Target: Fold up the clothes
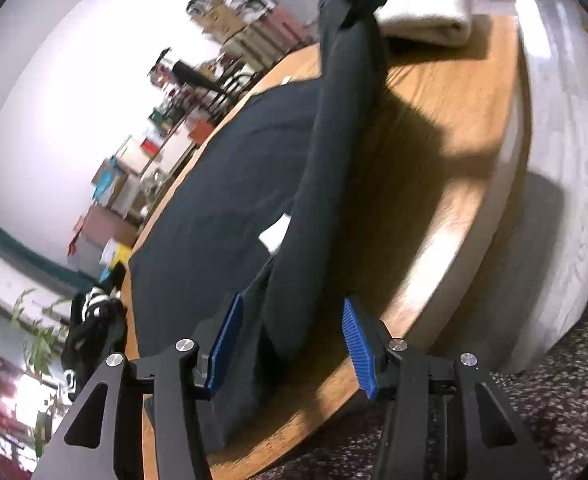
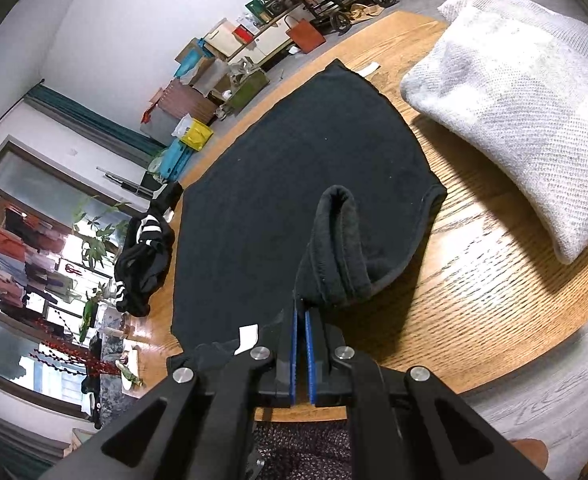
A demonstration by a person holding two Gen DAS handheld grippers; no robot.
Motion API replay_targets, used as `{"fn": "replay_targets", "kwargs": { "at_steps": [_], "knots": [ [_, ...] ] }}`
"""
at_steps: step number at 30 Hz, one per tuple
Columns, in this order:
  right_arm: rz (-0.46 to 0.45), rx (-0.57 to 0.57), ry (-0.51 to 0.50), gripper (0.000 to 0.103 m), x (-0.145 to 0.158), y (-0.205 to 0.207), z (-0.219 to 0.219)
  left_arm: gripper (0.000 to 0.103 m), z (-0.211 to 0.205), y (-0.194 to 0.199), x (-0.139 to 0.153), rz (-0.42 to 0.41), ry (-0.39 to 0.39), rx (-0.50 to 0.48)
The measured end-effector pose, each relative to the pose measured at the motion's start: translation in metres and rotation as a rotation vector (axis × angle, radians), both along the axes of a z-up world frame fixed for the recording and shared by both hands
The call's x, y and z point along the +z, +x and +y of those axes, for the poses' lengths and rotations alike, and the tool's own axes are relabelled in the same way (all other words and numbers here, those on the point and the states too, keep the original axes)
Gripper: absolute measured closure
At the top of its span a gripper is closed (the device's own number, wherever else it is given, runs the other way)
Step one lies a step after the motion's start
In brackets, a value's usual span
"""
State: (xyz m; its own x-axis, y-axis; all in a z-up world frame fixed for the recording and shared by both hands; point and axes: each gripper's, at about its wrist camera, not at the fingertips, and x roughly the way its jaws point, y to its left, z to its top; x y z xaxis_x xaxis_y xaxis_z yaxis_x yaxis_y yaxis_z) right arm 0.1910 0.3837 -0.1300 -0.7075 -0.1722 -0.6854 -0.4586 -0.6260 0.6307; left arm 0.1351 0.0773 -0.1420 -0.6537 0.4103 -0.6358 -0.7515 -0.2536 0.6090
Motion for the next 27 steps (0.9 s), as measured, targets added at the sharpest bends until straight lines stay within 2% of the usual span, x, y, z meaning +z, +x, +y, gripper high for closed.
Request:
{"fn": "replay_targets", "kwargs": {
  "at_steps": [4,6,7,8,13,18,21,27],
  "knots": [
    [0.003,-0.005,0.002,0.098,0.001,0.003,0.003,0.052,-0.001,-0.009,0.001,-0.016,-0.004,0.047],
    [-0.003,-0.01,0.003,0.098,0.0,0.005,0.004,0.072,-0.003,-0.012,-0.002,-0.026,-0.022,0.062],
    [-0.009,-0.011,0.0,0.098,-0.002,0.005,0.004,0.087,-0.004,-0.013,-0.004,-0.031,-0.035,0.07],
    [-0.015,-0.013,-0.002,0.098,-0.004,0.006,0.005,0.094,-0.004,-0.014,-0.006,-0.038,-0.053,0.076],
    [-0.089,-0.021,-0.042,0.098,-0.026,0.013,0.004,0.098,-0.001,-0.021,-0.008,-0.097,-0.101,0.113],
    [-0.135,-0.049,-0.141,0.098,-0.052,0.026,0.011,0.098,0.007,-0.049,0.013,-0.309,-0.104,0.175],
    [-0.107,-0.063,-0.187,0.098,-0.053,0.021,0.02,0.098,0.016,-0.076,0.03,-0.432,-0.121,0.188],
    [-0.035,-0.058,-0.204,0.098,-0.04,-0.005,0.037,0.098,0.043,-0.124,0.052,-0.506,-0.136,0.198]
  ]
}}
